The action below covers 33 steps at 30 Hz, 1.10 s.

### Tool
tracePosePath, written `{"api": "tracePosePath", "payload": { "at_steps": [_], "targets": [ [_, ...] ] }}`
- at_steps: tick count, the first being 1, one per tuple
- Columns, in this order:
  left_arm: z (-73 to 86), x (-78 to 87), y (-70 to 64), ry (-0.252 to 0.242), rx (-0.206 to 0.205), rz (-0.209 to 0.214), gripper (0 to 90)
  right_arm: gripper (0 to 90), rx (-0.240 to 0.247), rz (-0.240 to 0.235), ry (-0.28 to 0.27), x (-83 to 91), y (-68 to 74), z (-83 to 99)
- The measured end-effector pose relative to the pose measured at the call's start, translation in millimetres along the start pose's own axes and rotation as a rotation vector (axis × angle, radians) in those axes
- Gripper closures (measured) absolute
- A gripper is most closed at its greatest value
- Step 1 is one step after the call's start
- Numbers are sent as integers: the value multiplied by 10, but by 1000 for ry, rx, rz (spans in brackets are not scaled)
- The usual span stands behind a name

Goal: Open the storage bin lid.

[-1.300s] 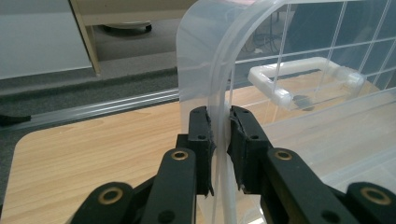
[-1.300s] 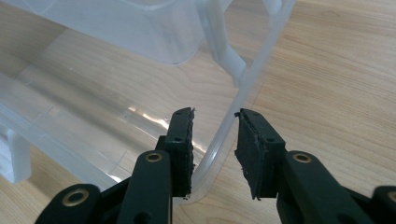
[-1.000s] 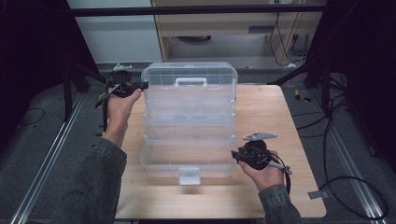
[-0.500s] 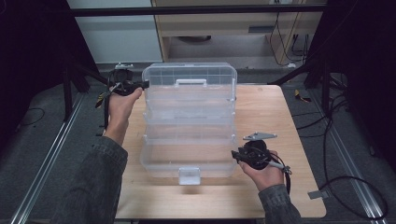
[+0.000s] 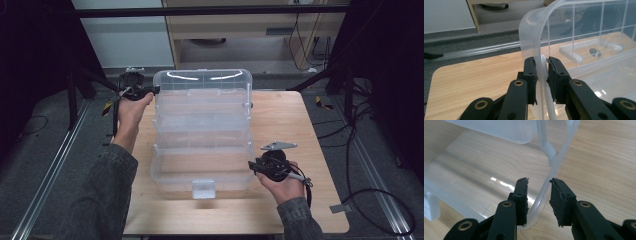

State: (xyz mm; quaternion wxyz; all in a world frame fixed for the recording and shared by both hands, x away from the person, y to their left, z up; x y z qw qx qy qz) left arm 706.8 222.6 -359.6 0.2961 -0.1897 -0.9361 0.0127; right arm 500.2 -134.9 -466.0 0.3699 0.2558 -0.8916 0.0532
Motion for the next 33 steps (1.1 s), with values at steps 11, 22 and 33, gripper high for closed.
{"api": "tracePosePath", "payload": {
  "at_steps": [11, 22, 33],
  "targets": [
    [-4, -34, 88, -40, 28, -9, 655, 676, -1, 6, 2, 4, -8, 7],
    [206, 463, 148, -112, -10, -34, 372, 671, 17, 11, 8, 17, 16, -6],
    [648, 697, 336, -95, -1, -21, 130, 332, 66, 34, 11, 199, -160, -100]
  ]
}}
Point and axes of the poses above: each handheld gripper's, and its own axes: x roughly backward along the jaws, z roughly out of its underside, y roughly to its left, the point moved 7 cm from there along -x, roughly forward along the jaws, and after that the axes turned 3 degrees about x, right-handed, at the moved point
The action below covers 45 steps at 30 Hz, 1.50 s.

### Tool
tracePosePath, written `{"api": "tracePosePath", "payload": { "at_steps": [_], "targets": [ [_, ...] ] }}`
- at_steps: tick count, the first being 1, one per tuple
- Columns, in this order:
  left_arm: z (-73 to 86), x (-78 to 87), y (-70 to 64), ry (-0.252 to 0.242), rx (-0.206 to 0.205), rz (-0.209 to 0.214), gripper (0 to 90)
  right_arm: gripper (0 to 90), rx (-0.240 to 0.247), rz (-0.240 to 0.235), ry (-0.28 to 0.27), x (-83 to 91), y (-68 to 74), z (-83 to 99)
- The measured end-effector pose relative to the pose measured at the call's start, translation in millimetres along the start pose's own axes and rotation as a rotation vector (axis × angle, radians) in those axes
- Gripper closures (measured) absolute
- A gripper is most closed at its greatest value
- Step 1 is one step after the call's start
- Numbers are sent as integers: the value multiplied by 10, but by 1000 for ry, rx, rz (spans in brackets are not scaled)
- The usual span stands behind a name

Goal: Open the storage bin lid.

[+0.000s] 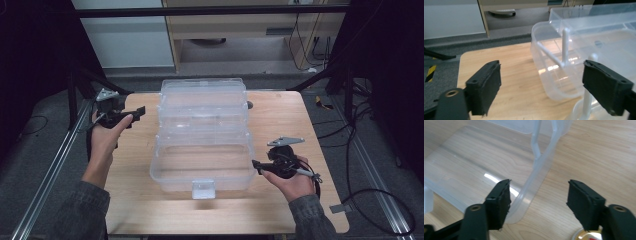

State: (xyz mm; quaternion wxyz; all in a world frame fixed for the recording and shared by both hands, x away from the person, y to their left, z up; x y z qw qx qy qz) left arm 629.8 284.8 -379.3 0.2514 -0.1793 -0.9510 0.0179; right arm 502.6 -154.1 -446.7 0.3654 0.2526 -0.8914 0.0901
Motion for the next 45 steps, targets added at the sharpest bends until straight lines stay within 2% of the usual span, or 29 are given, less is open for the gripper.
{"api": "tracePosePath", "payload": {
  "at_steps": [4, 6, 10, 14, 18, 20, 23, 26, 27, 28, 31, 35, 38, 41, 45],
  "targets": [
    [125, 81, 59, -10, 14, 0, 92, 240, 32, 25, -7, 77, -101, -49],
    [297, 114, 107, 6, -2, -14, 79, 209, 32, 33, -4, 92, -164, -56],
    [496, 86, 165, 27, -4, -14, 67, 177, 37, 66, 8, 100, -269, -48],
    [613, 40, 187, 46, 8, -4, 67, 154, 45, 77, 22, 98, -323, -35],
    [863, -17, 192, 109, -34, -31, 65, 118, 47, 67, 42, 90, -420, 4],
    [978, -19, 178, 132, -49, -29, 65, 122, 50, 65, 65, 70, -460, 40],
    [1157, -1, 191, 176, -73, -51, 62, 156, 53, 69, 102, 48, -513, 96],
    [1318, 34, 238, 194, -45, -64, 62, 179, 54, 76, 128, 42, -561, 148],
    [1318, 34, 238, 194, -45, -64, 62, 179, 54, 76, 128, 42, -561, 148],
    [1405, 45, 270, 212, -42, -74, 62, 192, 54, 82, 142, 44, -593, 183],
    [1534, 59, 340, 242, -48, -96, 62, 205, 52, 83, 160, 37, -633, 239],
    [1653, 94, 413, 252, -22, -101, 63, 211, 65, 79, 204, 0, -666, 330],
    [1686, 92, 418, 261, -26, -101, 63, 208, 74, 76, 227, -30, -679, 376],
    [1710, 60, 412, 264, -32, -97, 63, 185, 90, 65, 273, -83, -677, 463],
    [1745, 33, 405, 277, -41, -92, 63, 182, 96, 58, 297, -132, -670, 525]
  ]
}}
Point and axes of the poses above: each handheld gripper's, and its own axes: x roughly backward along the jaws, z roughly out of its underside, y roughly to its left, the point moved 7 cm from there along -x, roughly forward along the jaws, and after that the axes turned 3 degrees about x, right-handed, at the moved point
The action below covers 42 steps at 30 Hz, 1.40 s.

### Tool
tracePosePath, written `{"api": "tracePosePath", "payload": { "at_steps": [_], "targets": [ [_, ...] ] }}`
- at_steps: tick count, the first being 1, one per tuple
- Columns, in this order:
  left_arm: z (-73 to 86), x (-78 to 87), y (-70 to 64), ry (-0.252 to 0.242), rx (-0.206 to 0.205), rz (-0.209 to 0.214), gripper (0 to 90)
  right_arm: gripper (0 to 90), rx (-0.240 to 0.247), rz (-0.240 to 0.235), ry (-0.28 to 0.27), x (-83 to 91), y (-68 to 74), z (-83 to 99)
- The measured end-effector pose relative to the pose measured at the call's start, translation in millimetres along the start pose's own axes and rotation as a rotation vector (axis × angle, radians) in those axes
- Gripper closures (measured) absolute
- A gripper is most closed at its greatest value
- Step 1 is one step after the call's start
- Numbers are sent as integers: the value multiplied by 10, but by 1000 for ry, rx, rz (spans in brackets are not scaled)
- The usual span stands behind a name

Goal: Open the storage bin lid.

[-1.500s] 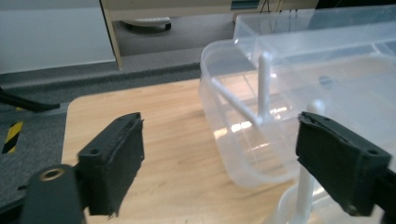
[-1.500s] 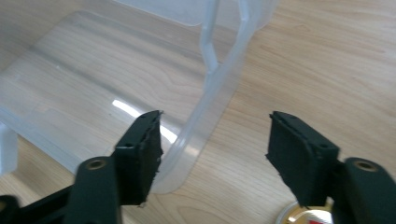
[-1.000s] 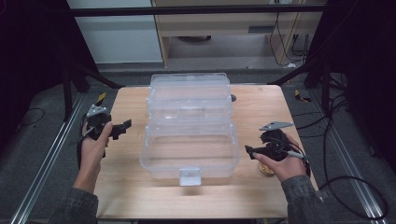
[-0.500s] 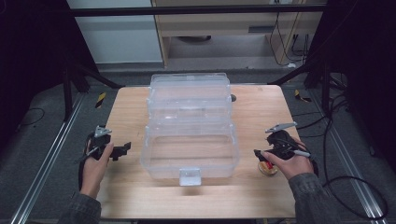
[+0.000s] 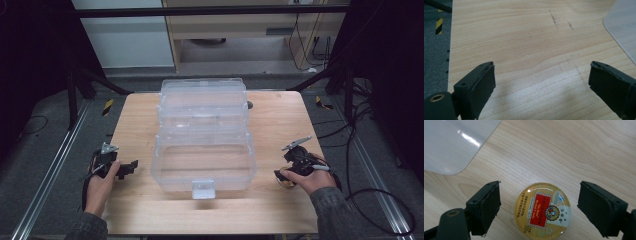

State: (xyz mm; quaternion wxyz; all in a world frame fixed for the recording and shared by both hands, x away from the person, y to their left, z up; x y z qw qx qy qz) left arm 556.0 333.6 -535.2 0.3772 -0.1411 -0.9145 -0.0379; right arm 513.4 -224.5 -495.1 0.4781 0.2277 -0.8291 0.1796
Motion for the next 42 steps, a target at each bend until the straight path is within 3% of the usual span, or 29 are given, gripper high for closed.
{"api": "tracePosePath", "payload": {
  "at_steps": [6, 23, 31, 34, 42],
  "targets": [
    [25, -46, -30, 17, -13, 2, 63, 160, 14, -6, 63, -81, 12, 64],
    [101, -143, -62, 63, -27, 7, 52, 99, -24, -26, 189, -299, -44, 272],
    [107, -163, -71, 53, -39, 6, 24, 146, -32, -33, 197, -341, -46, 284],
    [109, -168, -71, 47, -42, 9, 20, 200, -13, -25, 197, -361, -61, 283],
    [113, -176, -73, 37, -45, 11, 7, 208, -18, -24, 199, -358, -67, 285]
  ]
}}
Point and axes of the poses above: each handheld gripper's, and its own axes: x roughly backward along the jaws, z roughly out of its underside, y roughly to its left, the point moved 7 cm from there along -x, roughly forward along the jaws, and after that the axes turned 3 degrees about x, right-handed, at the moved point
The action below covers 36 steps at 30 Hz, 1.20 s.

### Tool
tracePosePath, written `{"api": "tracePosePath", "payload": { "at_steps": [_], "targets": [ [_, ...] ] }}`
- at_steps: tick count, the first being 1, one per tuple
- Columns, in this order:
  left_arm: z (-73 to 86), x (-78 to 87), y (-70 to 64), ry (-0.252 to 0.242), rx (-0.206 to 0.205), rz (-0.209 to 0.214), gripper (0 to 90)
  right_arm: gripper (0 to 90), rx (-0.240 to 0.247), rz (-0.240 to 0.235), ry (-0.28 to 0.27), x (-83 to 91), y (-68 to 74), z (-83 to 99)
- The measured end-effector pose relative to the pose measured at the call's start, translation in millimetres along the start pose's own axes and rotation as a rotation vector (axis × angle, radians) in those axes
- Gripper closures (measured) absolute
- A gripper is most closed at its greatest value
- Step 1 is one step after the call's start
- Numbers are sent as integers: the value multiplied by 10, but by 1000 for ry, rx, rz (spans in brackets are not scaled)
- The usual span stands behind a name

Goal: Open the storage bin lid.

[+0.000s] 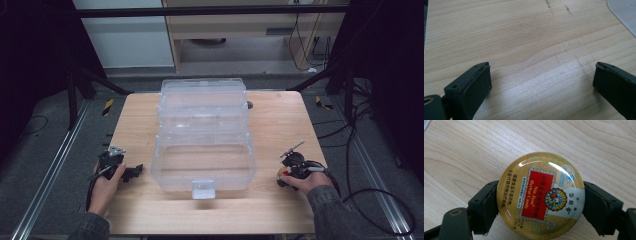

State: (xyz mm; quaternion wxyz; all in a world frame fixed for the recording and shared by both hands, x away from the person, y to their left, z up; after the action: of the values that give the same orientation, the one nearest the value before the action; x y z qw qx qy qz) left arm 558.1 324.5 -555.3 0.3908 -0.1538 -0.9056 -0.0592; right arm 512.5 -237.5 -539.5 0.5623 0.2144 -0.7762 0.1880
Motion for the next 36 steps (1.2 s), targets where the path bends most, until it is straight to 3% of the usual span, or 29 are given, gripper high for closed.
{"api": "tracePosePath", "payload": {
  "at_steps": [7, 13, 15, 27, 36],
  "targets": [
    [4, -4, -3, -3, -6, 2, 0, 208, 13, 0, -24, 99, -1, -28],
    [7, -9, -5, -18, -6, 7, 0, 209, 57, 17, -64, 292, -7, -103],
    [8, -11, -4, -23, -9, 11, 0, 209, 50, 17, -70, 384, 13, -134],
    [10, -14, -4, -28, -9, 14, 0, 209, 100, 22, -137, 864, 55, -416],
    [10, -13, -4, -28, -9, 14, 0, 209, 146, 24, -154, 998, 161, -635]
  ]
}}
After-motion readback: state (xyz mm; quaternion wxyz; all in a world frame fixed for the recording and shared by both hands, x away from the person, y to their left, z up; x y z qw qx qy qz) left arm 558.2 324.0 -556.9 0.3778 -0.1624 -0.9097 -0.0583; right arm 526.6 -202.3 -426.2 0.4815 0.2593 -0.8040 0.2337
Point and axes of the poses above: each handheld gripper's, and its own axes: x roughly backward along the jaws, z roughly out of its underside, y roughly to its left, the point moved 7 cm from there along -x, roughly forward along the jaws, and after that the axes turned 3 degrees about x, right-handed, at the moved point
